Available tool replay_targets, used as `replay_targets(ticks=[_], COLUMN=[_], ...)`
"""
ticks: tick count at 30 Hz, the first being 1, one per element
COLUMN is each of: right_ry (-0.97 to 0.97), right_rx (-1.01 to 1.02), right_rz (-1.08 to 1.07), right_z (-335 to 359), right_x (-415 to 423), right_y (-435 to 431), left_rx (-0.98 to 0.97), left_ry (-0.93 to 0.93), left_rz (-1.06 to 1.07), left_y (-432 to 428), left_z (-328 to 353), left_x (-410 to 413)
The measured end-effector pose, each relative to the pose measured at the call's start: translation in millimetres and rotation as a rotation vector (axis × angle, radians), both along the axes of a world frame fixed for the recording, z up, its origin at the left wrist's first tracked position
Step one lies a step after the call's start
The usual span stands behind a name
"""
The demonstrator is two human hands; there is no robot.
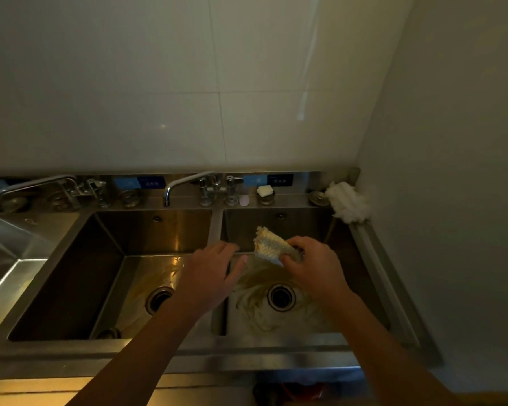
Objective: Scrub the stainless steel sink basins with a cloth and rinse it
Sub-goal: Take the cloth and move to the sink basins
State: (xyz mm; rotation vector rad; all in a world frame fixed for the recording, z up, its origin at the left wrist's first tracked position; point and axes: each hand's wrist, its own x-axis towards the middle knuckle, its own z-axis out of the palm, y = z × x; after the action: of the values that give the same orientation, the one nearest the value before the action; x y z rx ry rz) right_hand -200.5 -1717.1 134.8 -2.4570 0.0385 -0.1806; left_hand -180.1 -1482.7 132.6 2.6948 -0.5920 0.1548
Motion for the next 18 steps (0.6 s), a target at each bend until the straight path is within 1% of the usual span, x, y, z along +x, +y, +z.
replay_targets(ticks=[6, 12, 15, 18], right_ry=[0.053, 0.129, 0.169, 0.204], right_rx=[0.009, 0.001, 0.000, 0.000], right_rz=[-0.041, -0.138, -0.191, -0.240], right_z=[-18.8, -42.0, -60.0, -80.8], right_x=[23.8, 71.3, 97.6, 115.9], right_y=[-12.0, -16.0, -14.1, -12.1], left_rx=[-0.040, -0.029, 0.011, 0.026], left_ry=[0.012, 0.101, 0.132, 0.202], left_rz=[-0.057, -0.165, -0.208, -0.261], left_y=[-10.1, -16.6, -15.5, -15.5], left_z=[-25.6, -53.8, -70.1, -91.2], left_x=[37.2, 97.6, 130.9, 159.2])
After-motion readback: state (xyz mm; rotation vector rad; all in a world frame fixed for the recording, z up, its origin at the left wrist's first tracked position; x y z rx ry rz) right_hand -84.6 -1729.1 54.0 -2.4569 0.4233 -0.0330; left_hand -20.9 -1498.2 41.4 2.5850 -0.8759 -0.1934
